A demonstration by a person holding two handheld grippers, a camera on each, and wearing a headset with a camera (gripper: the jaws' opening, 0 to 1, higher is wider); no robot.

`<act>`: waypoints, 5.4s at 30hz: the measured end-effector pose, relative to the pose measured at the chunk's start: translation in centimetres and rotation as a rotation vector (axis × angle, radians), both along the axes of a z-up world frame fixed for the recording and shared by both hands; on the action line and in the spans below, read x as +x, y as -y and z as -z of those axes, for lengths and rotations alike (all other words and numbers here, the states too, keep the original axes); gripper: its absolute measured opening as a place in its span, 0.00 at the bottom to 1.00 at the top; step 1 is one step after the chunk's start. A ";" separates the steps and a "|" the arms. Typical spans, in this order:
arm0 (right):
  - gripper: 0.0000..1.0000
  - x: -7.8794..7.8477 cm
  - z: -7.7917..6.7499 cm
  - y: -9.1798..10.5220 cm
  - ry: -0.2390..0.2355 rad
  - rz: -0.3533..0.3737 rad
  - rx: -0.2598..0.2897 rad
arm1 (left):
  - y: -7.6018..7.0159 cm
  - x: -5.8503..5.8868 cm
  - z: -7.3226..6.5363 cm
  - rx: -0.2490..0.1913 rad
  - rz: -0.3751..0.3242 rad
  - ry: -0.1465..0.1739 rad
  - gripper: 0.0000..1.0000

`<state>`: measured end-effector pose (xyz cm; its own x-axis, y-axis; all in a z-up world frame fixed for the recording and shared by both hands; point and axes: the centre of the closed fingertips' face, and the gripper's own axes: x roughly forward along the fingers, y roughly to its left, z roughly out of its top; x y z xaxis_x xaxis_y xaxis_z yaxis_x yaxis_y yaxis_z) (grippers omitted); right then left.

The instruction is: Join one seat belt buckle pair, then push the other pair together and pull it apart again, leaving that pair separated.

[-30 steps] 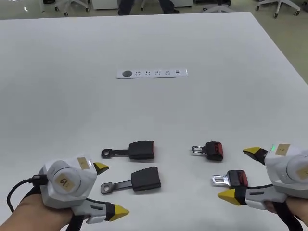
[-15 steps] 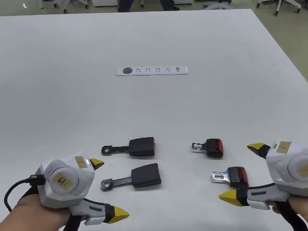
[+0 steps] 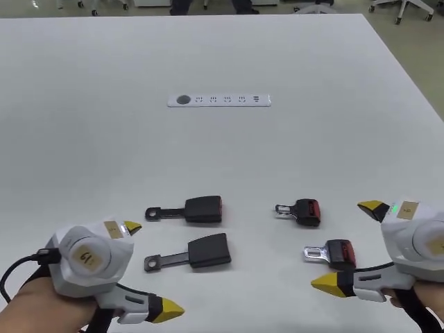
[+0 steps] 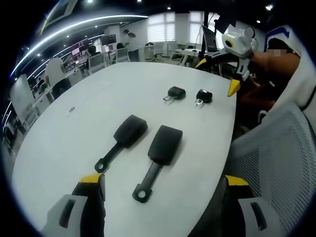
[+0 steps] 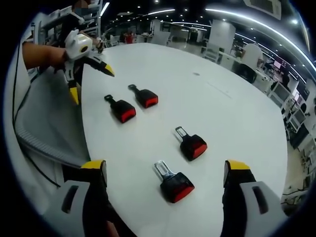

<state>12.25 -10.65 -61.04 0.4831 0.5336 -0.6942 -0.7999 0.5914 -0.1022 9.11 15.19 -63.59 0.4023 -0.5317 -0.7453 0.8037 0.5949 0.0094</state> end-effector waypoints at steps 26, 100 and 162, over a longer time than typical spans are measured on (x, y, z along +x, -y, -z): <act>0.62 -1.3 1.6 -0.6 -0.008 -0.152 -0.001 | 2.2 0.5 0.4 0.032 0.115 0.007 0.69; 0.35 0.4 8.6 0.4 -0.197 -0.364 -0.194 | 7.3 3.2 5.6 0.172 0.474 -0.091 0.35; 0.32 0.1 8.4 -12.9 -0.138 -0.485 -0.054 | 7.1 3.1 5.8 0.149 0.555 -0.063 0.33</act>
